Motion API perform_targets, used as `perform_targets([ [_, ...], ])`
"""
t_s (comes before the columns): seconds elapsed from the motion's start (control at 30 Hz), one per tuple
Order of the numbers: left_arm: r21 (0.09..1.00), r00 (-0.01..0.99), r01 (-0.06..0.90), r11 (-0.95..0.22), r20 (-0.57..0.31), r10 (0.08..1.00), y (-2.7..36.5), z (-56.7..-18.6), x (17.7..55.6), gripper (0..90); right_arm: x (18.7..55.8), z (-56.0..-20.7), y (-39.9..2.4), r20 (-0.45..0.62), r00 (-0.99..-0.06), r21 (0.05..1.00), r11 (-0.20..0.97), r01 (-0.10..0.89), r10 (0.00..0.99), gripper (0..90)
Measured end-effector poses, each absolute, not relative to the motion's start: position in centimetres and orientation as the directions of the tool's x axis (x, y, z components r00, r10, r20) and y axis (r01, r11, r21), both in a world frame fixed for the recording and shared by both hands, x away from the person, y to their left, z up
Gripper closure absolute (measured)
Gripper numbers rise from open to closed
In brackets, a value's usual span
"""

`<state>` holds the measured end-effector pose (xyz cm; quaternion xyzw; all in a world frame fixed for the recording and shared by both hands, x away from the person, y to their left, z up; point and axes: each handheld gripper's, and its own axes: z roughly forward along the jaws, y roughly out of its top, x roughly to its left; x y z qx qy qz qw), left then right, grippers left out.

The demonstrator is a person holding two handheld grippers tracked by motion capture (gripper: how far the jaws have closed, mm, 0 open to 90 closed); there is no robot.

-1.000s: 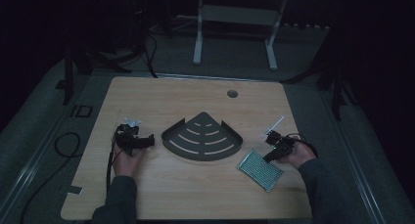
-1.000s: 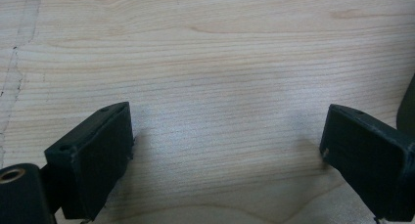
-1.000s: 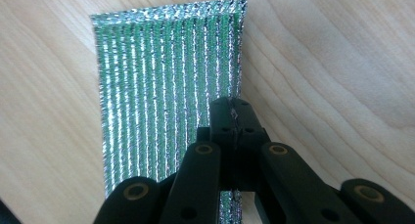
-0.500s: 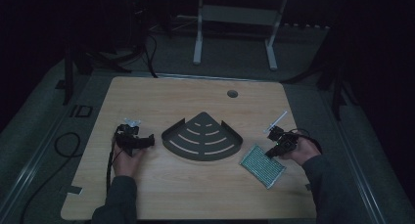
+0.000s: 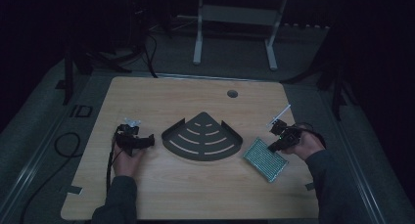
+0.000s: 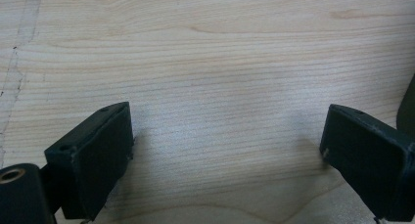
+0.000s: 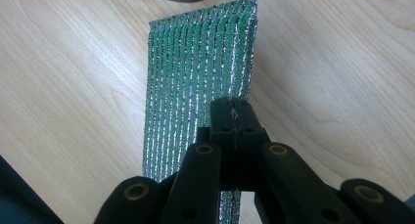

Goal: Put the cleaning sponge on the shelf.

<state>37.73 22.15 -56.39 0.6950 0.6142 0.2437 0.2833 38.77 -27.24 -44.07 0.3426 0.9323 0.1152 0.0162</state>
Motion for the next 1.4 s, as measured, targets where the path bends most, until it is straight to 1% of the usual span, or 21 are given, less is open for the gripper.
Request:
perform_targets([
  [0.73, 0.694, 0.126, 0.715, -0.084, -0.010, 0.992, 22.1, -56.4, 37.7, 6.2, 39.6, -41.2, -26.3, 0.034, -0.774, 0.271, 0.739, 0.616, 0.632, 89.9],
  [1.4, 0.694, 0.126, 0.715, -0.085, -0.008, 0.992, 22.2, -56.4, 37.7, 6.2, 40.7, -39.3, -24.0, 0.015, -0.793, 0.301, 0.753, 0.585, 0.609, 89.9],
])
